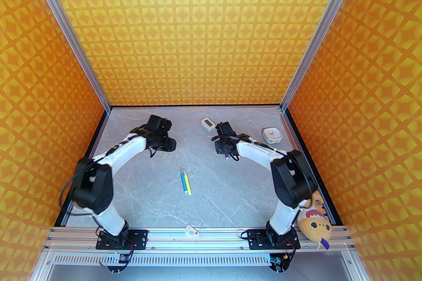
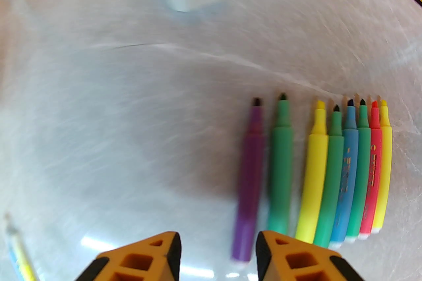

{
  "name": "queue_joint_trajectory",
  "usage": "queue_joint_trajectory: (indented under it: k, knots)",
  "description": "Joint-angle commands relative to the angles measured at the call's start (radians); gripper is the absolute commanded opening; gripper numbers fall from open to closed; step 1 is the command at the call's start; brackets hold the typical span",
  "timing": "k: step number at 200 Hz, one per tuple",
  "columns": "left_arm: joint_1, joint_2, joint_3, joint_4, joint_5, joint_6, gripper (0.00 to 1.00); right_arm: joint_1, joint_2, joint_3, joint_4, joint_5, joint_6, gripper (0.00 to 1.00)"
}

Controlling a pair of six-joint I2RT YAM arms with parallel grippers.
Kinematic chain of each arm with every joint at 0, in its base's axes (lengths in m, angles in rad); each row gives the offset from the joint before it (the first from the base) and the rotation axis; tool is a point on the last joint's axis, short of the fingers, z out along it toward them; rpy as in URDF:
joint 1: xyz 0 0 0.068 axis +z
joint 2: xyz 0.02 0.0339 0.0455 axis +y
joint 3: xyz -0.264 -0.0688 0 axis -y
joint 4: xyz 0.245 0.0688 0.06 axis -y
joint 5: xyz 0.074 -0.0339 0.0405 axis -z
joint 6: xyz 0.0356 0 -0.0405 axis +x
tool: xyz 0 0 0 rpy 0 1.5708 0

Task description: Open the pen caps

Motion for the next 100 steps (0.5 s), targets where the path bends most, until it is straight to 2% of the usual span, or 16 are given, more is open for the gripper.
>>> queue_joint_trajectory:
  k: [1,16,36,100]
  knots:
    - [0.056,-0.062,-0.09,0.121,0.062,-0.031,0.53,0.044,-0.064,-0.018,-0.077,-0.056,0.01,0.44]
    - [0.084,-0.119,-0.166,0.189,0.062,-0.041,0.62,0.081,-0.083,-0.026,-0.112,-0.089,0.017,0.5]
    - [0.122,-0.195,-0.259,0.27,0.062,-0.062,0.73,0.132,-0.096,-0.04,-0.15,-0.127,0.044,0.51]
    - [0.213,-0.29,-0.391,0.345,0.062,-0.064,0.75,0.267,-0.042,-0.04,-0.171,-0.218,0.136,0.51]
